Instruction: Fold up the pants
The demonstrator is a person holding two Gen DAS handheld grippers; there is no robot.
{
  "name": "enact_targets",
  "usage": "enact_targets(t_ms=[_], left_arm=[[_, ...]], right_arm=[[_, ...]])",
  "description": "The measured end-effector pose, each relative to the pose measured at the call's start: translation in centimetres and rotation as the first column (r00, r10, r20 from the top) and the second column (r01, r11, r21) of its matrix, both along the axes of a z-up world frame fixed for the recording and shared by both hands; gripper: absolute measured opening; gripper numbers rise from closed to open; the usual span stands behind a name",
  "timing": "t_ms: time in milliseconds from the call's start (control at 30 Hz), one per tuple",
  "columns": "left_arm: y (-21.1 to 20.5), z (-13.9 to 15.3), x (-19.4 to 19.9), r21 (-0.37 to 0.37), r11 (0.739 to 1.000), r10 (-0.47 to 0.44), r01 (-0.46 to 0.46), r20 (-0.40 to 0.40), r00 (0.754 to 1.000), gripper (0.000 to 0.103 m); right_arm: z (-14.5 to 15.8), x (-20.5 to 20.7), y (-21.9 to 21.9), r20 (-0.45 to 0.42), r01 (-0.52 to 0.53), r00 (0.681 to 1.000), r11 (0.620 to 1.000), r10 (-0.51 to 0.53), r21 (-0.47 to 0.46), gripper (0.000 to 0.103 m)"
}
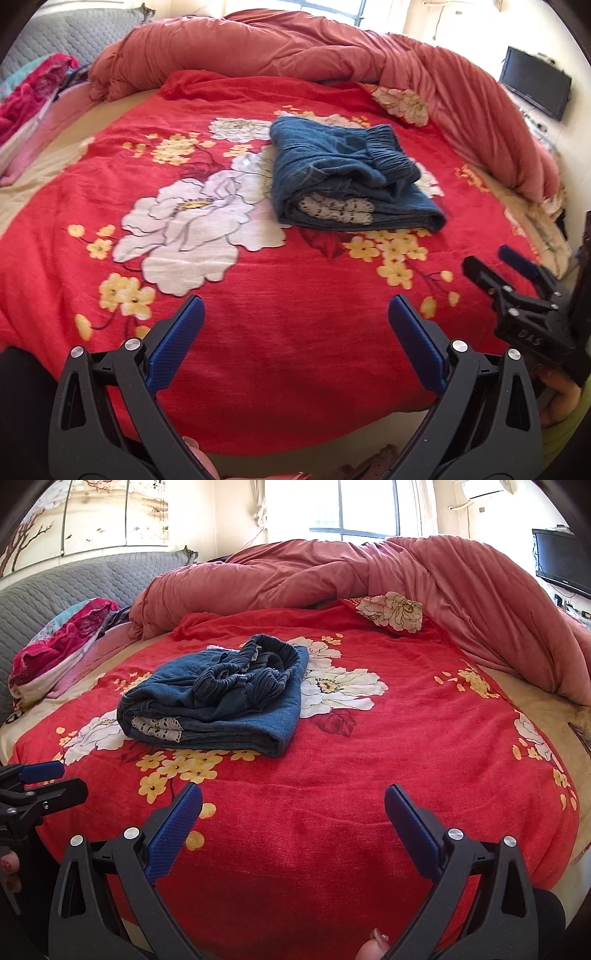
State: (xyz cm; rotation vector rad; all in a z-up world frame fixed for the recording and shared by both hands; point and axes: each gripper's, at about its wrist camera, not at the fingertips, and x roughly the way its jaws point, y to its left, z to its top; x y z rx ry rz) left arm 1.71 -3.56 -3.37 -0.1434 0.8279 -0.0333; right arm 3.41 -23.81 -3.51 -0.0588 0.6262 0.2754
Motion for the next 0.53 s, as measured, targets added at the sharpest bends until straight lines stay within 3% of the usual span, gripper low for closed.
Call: enact_targets(t_ms=[67, 233, 333, 400, 533], left_arm=[[0.1, 0.1, 0.1, 0.023, 1.000, 0.012, -0.012, -0.005, 1.000, 0.093], [3.4, 1.1, 0.3, -0.086, 0.995, 0.054, -0.051, 0.040, 0.998, 0.093], [7.3, 0.8, 3.3, -0.032, 0.985, 0.166, -0.167, -0.044, 0.985, 0.094], [12.1, 0.6, 5.8, -0.005, 0.965, 0.259, -0.261, -0.096, 0.961, 0.094], [21.8, -0.3, 11.3, 0.180, 0.860, 0.499, -0.477, -0.106, 0.860, 0.094]], right_arm=[[0.0, 0.1, -0.1, -0.003, 0.003, 1.000, 1.000, -0.003, 0.002, 0.098], [0.6, 1.1, -1.4, -0.026, 0.027, 0.999, 0.999, -0.026, 0.033, 0.098], [2.2, 3.0, -4.9, -0.039, 0.109, 0.993, 0.992, -0.107, 0.069, 0.098], [3.1, 5.1, -7.6, -0.056, 0.187, 0.981, 0.981, -0.185, 0.041, 0.098], [3.5, 12.3, -16.8, -0.122, 0.422, 0.898, 0.906, -0.423, -0.034, 0.098]])
